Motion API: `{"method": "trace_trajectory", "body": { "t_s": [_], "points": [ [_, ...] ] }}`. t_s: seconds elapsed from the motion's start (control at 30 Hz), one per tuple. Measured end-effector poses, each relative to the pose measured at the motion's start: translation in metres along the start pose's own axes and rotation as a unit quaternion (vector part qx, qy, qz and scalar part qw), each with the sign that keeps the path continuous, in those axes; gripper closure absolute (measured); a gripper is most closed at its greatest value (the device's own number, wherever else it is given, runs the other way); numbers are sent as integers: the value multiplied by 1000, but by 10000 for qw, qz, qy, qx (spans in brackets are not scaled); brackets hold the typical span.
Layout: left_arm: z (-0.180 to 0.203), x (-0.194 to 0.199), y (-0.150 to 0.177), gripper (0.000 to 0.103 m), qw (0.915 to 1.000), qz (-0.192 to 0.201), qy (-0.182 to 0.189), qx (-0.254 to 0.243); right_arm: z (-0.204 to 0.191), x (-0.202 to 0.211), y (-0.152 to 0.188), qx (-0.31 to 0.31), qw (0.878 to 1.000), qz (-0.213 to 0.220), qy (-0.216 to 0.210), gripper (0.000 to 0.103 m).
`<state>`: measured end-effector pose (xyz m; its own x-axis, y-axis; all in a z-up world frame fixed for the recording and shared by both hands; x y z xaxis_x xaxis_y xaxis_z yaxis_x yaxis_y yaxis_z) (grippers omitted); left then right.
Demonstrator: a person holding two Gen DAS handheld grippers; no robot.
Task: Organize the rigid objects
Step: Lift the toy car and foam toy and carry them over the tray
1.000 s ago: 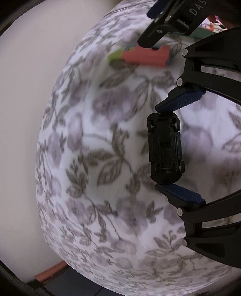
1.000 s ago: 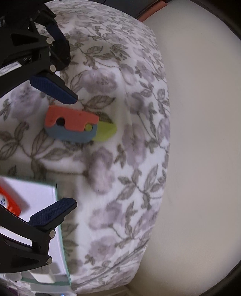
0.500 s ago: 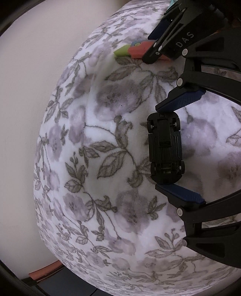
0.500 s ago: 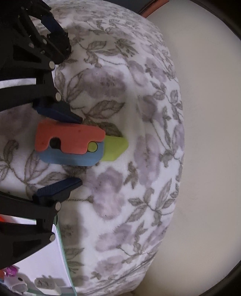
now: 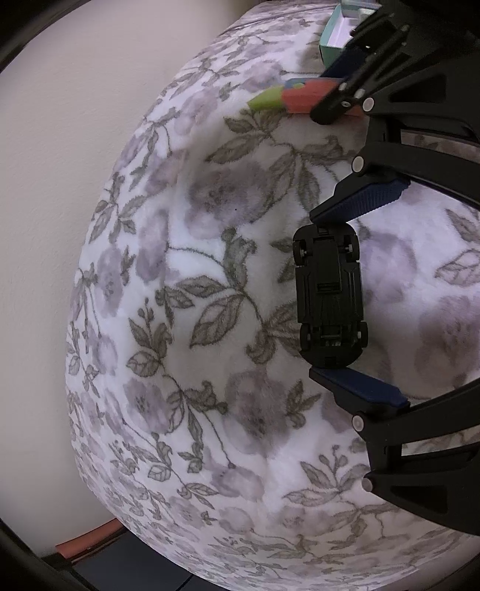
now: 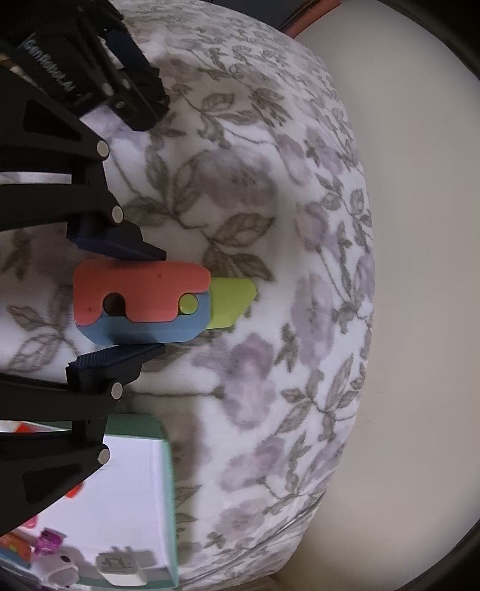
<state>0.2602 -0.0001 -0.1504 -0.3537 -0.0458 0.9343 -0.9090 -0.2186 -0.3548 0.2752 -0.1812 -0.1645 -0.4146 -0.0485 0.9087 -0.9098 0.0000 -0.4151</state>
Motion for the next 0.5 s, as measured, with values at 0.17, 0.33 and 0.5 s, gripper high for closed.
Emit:
{"method": "trace_trajectory", "body": {
  "t_s": [0.17, 0.33, 0.5],
  "points": [
    [0, 24, 3, 26, 9999, 113, 49, -13, -2, 22, 13, -87, 9999, 55, -135, 58],
    [4, 54, 9, 26, 9996, 262, 113, -66, -2, 53, 24, -179, 9993, 209, -269, 58],
    [13, 86, 14, 26, 9986, 473, 140, -199, 3, 90, 36, -244, 9981, 462, -316, 58]
  ]
}}
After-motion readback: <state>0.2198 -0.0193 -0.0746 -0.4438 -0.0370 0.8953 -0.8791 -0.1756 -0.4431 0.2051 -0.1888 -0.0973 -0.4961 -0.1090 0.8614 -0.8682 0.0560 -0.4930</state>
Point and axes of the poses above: each gripper's, at about its wrist camera, not at the fingertips, and x roughly against the way its jaws point, z to its right, y to its underside, the point moved 8 cm from there along -x, roughly the way its jaws point, and after that the axes turned 3 degrees about x, right-handed, at the moved point
